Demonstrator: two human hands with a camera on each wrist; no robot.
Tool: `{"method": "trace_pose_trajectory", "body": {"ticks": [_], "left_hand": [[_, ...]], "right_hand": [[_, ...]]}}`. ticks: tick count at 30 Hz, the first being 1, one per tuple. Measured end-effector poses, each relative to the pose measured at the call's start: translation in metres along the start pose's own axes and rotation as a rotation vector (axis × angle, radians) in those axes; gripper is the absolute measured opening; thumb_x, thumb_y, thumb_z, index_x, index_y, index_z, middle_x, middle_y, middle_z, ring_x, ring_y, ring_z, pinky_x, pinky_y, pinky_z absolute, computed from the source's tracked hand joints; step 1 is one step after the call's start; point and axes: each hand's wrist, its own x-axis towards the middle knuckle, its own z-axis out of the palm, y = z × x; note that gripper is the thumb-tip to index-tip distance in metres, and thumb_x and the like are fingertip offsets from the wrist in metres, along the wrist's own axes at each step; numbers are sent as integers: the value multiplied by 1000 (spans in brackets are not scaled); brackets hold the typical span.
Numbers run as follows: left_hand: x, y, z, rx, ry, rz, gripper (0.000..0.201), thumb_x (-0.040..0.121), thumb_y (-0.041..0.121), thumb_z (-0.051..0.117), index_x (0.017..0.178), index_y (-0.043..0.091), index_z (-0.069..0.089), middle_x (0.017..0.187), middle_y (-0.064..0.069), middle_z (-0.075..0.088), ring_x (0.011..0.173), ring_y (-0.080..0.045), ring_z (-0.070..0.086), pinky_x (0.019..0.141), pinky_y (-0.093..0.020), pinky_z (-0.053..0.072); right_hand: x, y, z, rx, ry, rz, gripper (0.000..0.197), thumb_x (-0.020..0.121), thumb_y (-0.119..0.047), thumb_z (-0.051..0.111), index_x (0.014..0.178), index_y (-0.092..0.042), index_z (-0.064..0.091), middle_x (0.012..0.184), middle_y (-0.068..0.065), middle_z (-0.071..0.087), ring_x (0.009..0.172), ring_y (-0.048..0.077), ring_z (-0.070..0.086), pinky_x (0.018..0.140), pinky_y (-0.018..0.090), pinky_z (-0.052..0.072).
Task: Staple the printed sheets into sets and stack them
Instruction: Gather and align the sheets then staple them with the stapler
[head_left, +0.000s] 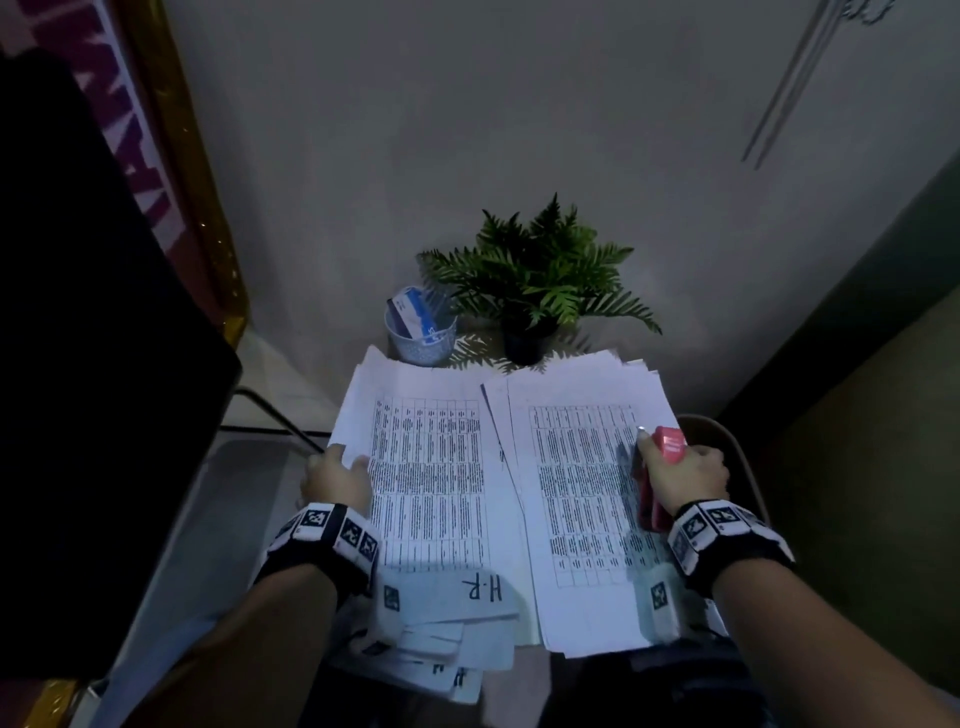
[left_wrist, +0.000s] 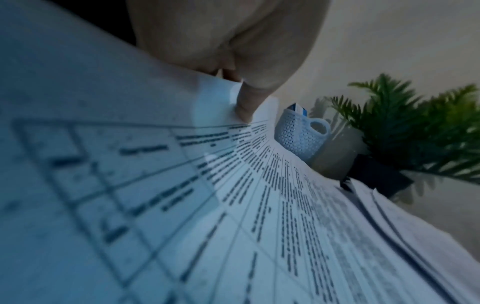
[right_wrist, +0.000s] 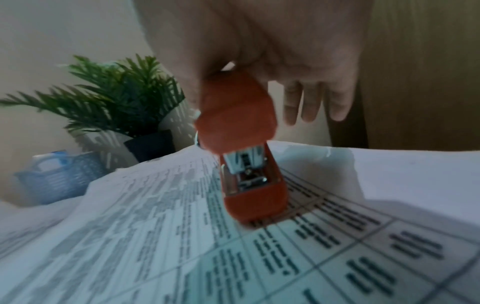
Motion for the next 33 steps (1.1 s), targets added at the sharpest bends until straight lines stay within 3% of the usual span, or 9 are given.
{"method": "trace_pose_trajectory", "body": {"ticks": [5, 8, 14, 16, 19, 22, 26, 28, 33], "left_hand": [[-25, 0, -24, -134, 167, 192, 31, 87, 19, 65, 112, 0, 65, 126, -19, 46, 120, -35, 38, 103, -42, 31], [-45, 2, -42, -309, 158, 274, 27, 86, 12, 66, 108, -4, 65, 127, -16, 43, 123, -30, 33, 107, -39, 31], [-94, 16, -85, -523, 7, 442, 13, 87, 3, 62, 93, 14, 62, 126, -5, 36, 102, 9, 27, 81, 9, 21], [-110, 22, -98, -573, 11, 530, 31, 87, 1, 62, 80, 31, 58, 121, 2, 37, 116, -2, 30, 86, 2, 25], [-125, 28, -114, -585, 5, 628, 40, 85, 12, 66, 76, 51, 63, 112, 16, 40, 124, -14, 34, 99, -16, 26], [-135, 35, -128, -610, -44, 676, 53, 84, 16, 67, 76, 68, 57, 112, 23, 38, 121, -9, 35, 95, -4, 25], [-139, 41, -138, -647, -5, 677, 19, 71, 43, 67, 81, 59, 62, 124, 11, 37, 128, -11, 33, 106, -21, 28], [-132, 41, -136, -558, 33, 644, 39, 72, 40, 75, 105, 51, 56, 139, 5, 27, 133, -12, 28, 108, -27, 25], [-123, 52, -119, -623, -447, 378, 57, 79, 24, 74, 130, 16, 48, 124, -4, 60, 113, -23, 59, 99, -45, 47]], "right_hand": [[-31, -14, 7, 242, -60, -249, 44, 87, -53, 54, 91, -10, 63, 115, 15, 50, 104, 30, 55, 101, 37, 41], [-61, -31, 8, 351, -214, -315, 39, 88, -51, 53, 103, -14, 55, 115, 6, 45, 100, 21, 55, 93, 36, 44], [-105, -57, -1, 602, -460, -381, 45, 92, -44, 50, 124, -12, 48, 97, -1, 63, 75, 1, 61, 64, 13, 42], [-116, -64, -9, 682, -497, -416, 42, 92, -45, 49, 112, -9, 56, 82, -1, 67, 66, -1, 63, 57, 9, 44], [-124, -69, -20, 790, -526, -419, 72, 68, -77, 57, 105, -15, 63, 82, -1, 71, 82, 15, 65, 78, 27, 48], [-132, -70, -39, 901, -532, -462, 59, 73, -69, 56, 97, -15, 65, 89, 2, 69, 78, 20, 64, 75, 37, 51], [-134, -66, -69, 972, -503, -508, 42, 78, -52, 52, 89, -14, 64, 81, 1, 67, 68, 14, 64, 65, 31, 47], [-133, -62, -84, 982, -494, -467, 46, 74, -56, 60, 90, -13, 64, 72, -2, 66, 59, 12, 63, 61, 28, 47], [-132, -56, -108, 790, -498, -430, 52, 74, -60, 62, 90, -11, 69, 80, 8, 71, 73, 22, 66, 86, 37, 50]]}}
